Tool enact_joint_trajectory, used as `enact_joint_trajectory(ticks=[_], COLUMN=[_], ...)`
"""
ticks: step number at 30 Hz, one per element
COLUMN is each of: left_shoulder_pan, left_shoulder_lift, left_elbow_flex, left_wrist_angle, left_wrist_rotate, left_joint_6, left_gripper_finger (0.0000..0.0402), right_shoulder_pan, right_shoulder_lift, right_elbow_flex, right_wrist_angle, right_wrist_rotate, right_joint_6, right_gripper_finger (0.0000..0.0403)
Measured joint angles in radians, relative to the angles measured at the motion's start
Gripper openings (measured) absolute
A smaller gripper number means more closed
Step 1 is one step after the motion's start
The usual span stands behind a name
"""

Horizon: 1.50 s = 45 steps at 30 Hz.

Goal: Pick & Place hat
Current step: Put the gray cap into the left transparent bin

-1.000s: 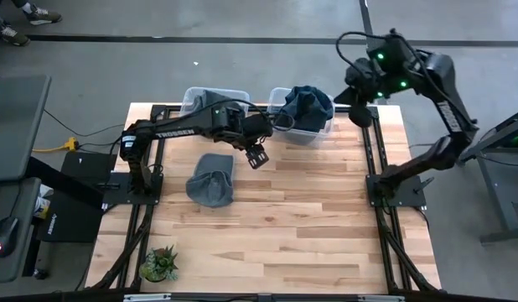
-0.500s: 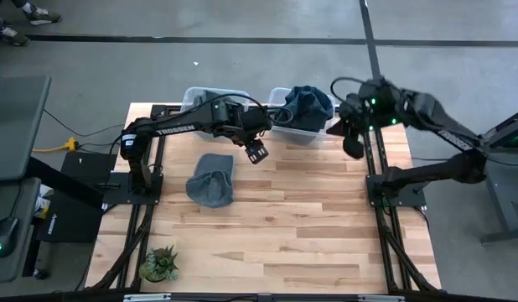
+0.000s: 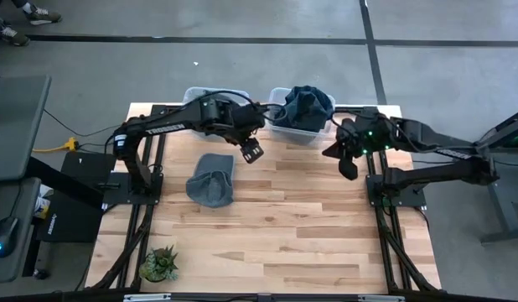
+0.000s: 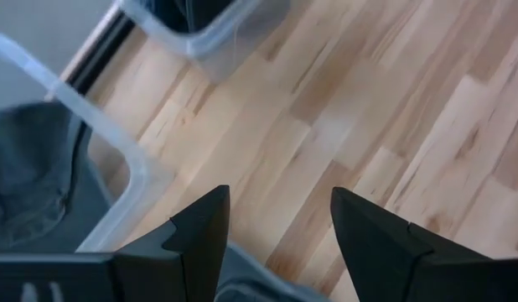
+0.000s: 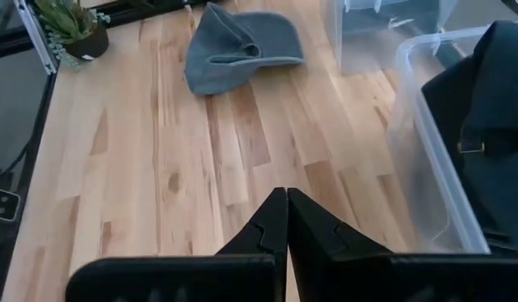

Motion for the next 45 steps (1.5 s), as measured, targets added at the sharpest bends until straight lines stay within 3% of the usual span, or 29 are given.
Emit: enact_joint_trajectory(ticks=[11, 21, 25, 29, 35, 37, 45], left_shoulder_pan=[0.000, -0.024, -0.046, -0.056, -0.074, -0.071, -0.072], left_shoulder_lift=[-0.135, -0.269, -0.361, -0.497, -0.680, -0.746, -0.839], left_elbow_flex=[0.002, -0.019, -0.163, -0.394, -0.750, -0.841, -1.038], left_wrist_angle=[-0.107, -0.306, -0.241, -0.184, 0.132, 0.170, 0.181], left_wrist_rotate=[-0.048, -0.200, -0.196, -0.170, -0.013, 0.047, 0.151], left_joint_6=[-0.007, -0.154, -0.205, -0.308, -0.436, -0.499, -0.771], left_gripper_finger=[0.0204, 0.0204, 0.0204, 0.0204, 0.0204, 0.0204, 0.0204], right_shoulder_pan=[0.084, 0.096, 0.096, 0.096, 0.096, 0.096, 0.096], right_shoulder_lift=[-0.012, -0.012, -0.012, -0.012, -0.011, -0.011, -0.011], right_elbow_flex=[-0.062, -0.062, -0.062, -0.062, -0.062, -0.062, -0.062], right_wrist_angle=[0.054, 0.078, 0.079, 0.099, 0.156, 0.163, 0.169], right_wrist_rotate=[0.063, 0.101, 0.101, 0.102, 0.104, 0.104, 0.104], right_joint_6=[0.035, 0.036, 0.039, 0.039, 0.035, 0.033, 0.029], right_gripper_finger=[0.0000, 0.0000, 0.0000, 0.0000, 0.0000, 0.0000, 0.0000])
